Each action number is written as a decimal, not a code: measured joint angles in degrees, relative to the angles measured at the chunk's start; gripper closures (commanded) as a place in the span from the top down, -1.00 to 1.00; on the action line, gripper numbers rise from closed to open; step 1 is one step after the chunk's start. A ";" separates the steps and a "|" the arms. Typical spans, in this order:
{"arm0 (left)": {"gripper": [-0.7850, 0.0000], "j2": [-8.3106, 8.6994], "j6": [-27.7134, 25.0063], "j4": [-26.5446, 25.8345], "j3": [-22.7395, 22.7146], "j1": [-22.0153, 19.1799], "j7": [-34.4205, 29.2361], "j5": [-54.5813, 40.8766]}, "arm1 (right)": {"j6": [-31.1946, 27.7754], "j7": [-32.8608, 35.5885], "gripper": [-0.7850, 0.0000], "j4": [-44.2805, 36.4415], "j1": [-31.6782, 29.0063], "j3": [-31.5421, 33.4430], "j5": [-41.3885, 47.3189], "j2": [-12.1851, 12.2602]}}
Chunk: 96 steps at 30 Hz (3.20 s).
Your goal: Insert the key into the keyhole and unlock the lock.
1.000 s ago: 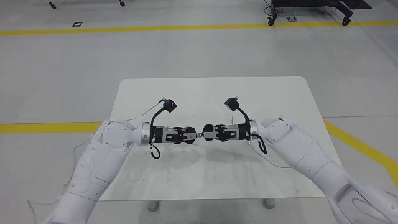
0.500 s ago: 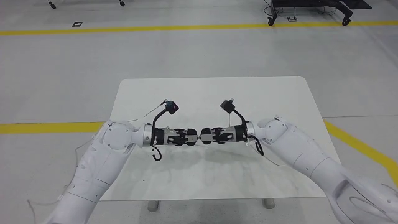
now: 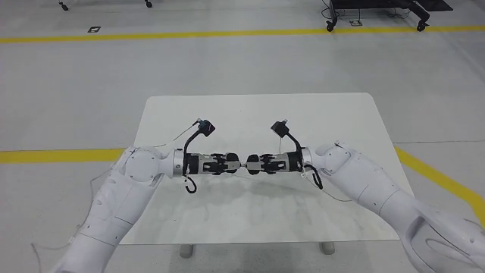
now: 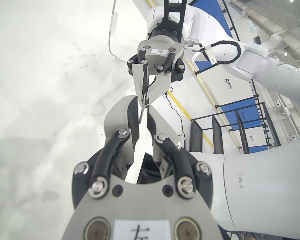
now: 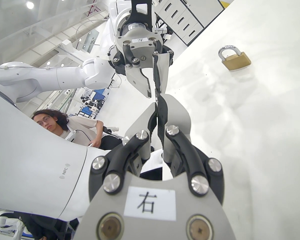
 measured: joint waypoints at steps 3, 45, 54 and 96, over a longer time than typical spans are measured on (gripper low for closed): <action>1.00 0.32 -0.26 0.45 -1.32 -0.26 1.46 0.31 | -1.40 -1.42 -1.00 1.23 0.30 0.68 0.33 0.75; -0.04 3.19 4.09 -9.51 -4.38 11.30 34.04 73.51 | -1.44 -2.46 -1.00 -5.42 -6.30 18.33 -1.58 7.89; -0.09 3.04 3.99 -8.32 -3.73 10.96 33.95 73.74 | -1.44 -2.46 -1.00 -5.42 -6.30 18.33 -1.58 7.89; -1.00 1.49 8.55 -3.55 -9.38 7.48 29.98 35.23 | -1.44 -2.46 -1.00 -5.42 -6.30 18.33 -1.58 7.89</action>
